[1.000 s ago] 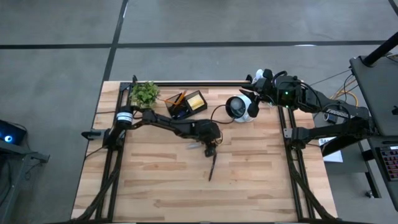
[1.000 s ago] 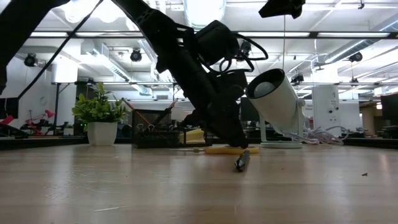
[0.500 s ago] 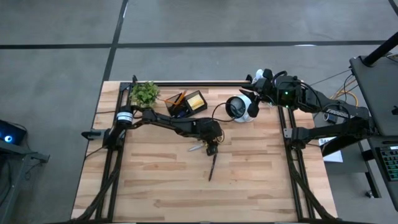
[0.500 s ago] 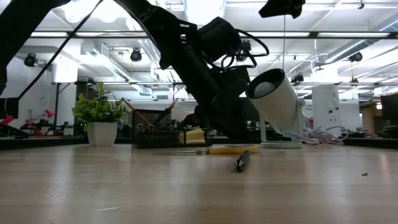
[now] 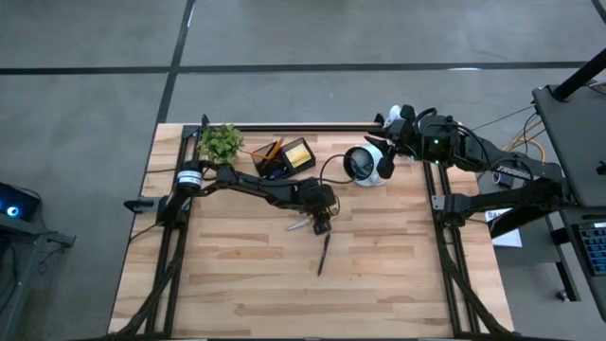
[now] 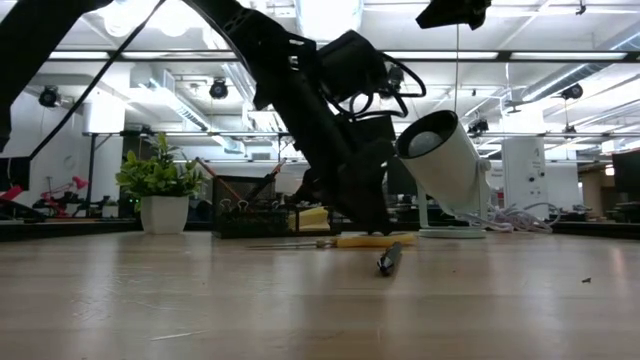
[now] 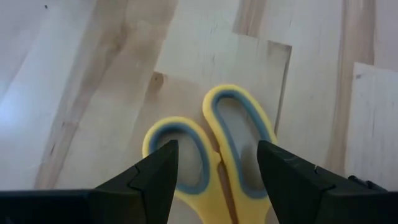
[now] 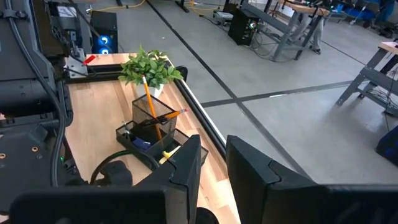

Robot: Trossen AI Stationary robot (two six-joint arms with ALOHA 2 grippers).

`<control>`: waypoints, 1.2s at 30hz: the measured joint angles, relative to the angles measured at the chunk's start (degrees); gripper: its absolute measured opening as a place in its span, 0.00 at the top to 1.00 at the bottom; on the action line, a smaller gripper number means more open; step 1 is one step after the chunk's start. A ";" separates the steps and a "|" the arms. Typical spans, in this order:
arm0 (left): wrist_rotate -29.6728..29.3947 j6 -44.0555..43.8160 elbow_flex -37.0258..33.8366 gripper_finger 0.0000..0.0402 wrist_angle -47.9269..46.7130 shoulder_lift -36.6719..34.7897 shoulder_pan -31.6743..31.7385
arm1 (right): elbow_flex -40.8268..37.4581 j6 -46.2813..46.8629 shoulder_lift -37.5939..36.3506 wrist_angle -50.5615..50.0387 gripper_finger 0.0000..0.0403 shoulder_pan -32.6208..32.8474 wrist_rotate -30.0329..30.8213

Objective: Pick and place office supplies into organizer
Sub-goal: Put the yellow scissors into the black desk organizer

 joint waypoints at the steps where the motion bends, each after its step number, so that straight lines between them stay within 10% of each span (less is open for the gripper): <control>1: 0.00 -0.02 -0.11 0.49 0.00 0.00 -0.01 | 0.00 0.00 0.00 0.00 0.84 0.00 0.01; 30: 1.66 0.10 0.23 0.50 1.11 3.37 0.20 | 0.00 -1.03 0.04 0.22 0.84 0.00 0.06; 36: 1.70 0.03 0.21 0.62 0.67 3.32 0.24 | 0.00 -1.24 0.04 0.24 0.84 0.00 0.06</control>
